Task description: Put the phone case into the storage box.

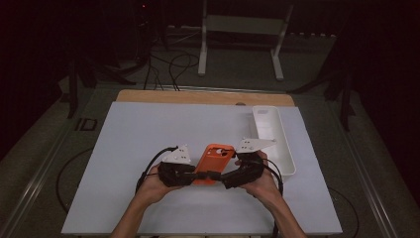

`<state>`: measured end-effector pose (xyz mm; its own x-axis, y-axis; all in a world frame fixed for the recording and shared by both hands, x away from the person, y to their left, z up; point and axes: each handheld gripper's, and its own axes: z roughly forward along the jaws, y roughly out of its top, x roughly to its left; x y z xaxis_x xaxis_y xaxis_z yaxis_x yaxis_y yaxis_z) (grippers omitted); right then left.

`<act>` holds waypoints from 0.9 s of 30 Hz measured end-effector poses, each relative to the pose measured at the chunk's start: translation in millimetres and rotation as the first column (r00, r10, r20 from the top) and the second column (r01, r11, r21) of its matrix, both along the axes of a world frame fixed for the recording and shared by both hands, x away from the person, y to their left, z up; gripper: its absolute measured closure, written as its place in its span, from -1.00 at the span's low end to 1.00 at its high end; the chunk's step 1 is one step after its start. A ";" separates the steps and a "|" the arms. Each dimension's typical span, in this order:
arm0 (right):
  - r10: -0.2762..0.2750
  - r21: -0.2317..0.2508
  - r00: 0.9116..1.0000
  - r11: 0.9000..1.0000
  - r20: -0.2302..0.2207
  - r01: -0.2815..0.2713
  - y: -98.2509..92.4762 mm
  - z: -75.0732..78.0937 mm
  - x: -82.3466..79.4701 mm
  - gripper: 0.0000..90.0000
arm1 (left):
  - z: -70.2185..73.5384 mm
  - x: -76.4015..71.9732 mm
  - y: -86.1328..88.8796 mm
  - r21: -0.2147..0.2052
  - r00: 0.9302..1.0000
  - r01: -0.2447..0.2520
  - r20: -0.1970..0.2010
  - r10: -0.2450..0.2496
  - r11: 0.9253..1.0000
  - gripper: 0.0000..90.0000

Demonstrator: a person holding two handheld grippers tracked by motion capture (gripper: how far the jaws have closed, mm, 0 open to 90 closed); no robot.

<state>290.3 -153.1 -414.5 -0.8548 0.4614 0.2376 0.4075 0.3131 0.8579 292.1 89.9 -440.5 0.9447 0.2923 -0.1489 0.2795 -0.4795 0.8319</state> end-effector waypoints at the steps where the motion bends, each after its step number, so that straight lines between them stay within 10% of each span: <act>1: -0.003 0.001 1.000 1.000 0.001 0.003 -0.3 0.3 -0.2 -0.80 | 0.0 -0.1 0.0 0.005 1.000 -0.004 0.003 0.004 1.000 0.91; 27: -0.076 0.042 0.997 0.996 0.017 0.075 -4.6 2.8 -4.6 -0.80 | -0.4 -1.3 0.5 0.046 0.988 -0.143 0.060 0.140 0.989 0.90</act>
<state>285.7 -157.7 -411.7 -0.8224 0.5148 0.2421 0.4122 0.2461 0.8772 290.8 90.3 -440.9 0.8996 0.4297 -0.0781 0.3008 -0.4799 0.8241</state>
